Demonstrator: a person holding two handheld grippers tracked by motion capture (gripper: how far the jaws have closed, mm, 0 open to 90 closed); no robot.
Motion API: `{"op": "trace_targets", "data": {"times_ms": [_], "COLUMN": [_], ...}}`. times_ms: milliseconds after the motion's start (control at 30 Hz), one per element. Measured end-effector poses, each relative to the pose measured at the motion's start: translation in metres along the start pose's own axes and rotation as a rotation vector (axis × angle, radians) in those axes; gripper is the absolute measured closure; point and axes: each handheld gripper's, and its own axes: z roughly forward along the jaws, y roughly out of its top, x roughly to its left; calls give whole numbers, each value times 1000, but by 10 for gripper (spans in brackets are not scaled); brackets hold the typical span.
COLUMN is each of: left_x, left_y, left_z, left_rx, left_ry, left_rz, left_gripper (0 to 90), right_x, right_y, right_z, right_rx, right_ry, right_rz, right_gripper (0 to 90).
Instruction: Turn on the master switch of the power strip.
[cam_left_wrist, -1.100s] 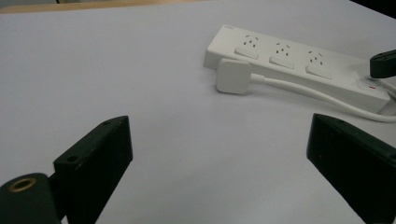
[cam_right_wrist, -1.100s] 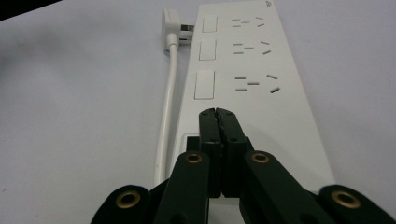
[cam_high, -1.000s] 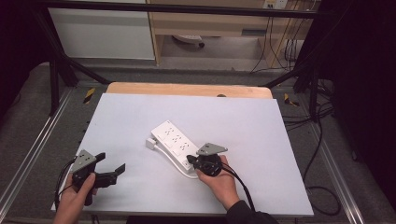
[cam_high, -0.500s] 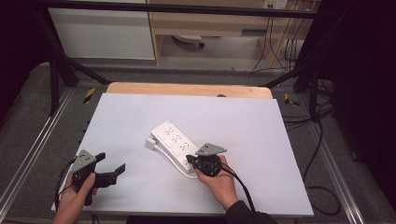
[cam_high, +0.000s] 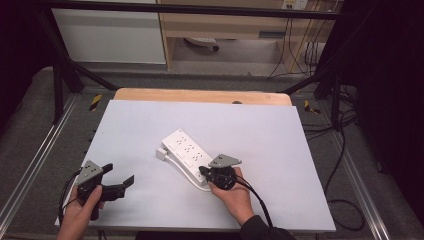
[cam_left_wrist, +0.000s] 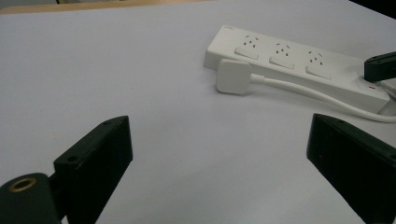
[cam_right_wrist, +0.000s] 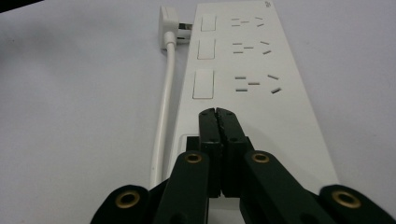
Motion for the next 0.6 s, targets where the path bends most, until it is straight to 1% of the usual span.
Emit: {"op": "trace_targets", "data": {"times_ms": [400, 600], "left_x": [0, 0], "left_y": [0, 0], "left_z": [0, 0], "left_rx": [2, 3], "left_ry": [1, 2], "left_rz": [0, 1], "left_gripper": [70, 69], "right_x": [2, 3], "right_y": [-4, -5], "right_z": [-1, -1], "right_rx": [-17, -24], "right_ry": [-9, -15], "right_rz": [-6, 2], "right_gripper": [900, 900]}}
